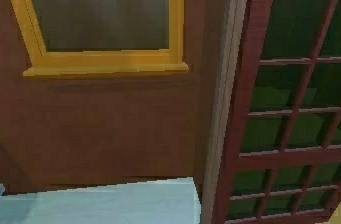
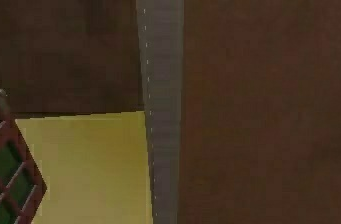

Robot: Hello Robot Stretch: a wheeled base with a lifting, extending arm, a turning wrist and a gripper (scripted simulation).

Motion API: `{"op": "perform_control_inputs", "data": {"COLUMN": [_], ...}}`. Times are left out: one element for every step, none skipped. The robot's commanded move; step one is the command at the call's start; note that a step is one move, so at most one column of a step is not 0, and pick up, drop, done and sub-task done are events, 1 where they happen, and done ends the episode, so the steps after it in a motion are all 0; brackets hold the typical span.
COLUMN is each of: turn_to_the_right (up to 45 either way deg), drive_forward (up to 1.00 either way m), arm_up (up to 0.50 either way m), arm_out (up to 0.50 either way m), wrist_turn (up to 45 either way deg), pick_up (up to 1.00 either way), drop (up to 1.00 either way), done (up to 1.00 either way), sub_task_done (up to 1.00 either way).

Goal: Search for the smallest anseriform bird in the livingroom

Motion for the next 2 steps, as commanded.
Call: {"op": "perform_control_inputs", "data": {"turn_to_the_right": [30.0,0.0], "drive_forward": [0.0,0.3], "arm_up": [0.0,0.0], "arm_out": [0.0,0.0], "wrist_turn": [0.0,0.0], "pick_up": [0.0,0.0], "drop": [0.0,0.0], "done": [0.0,0.0], "sub_task_done": [0.0,0.0]}}
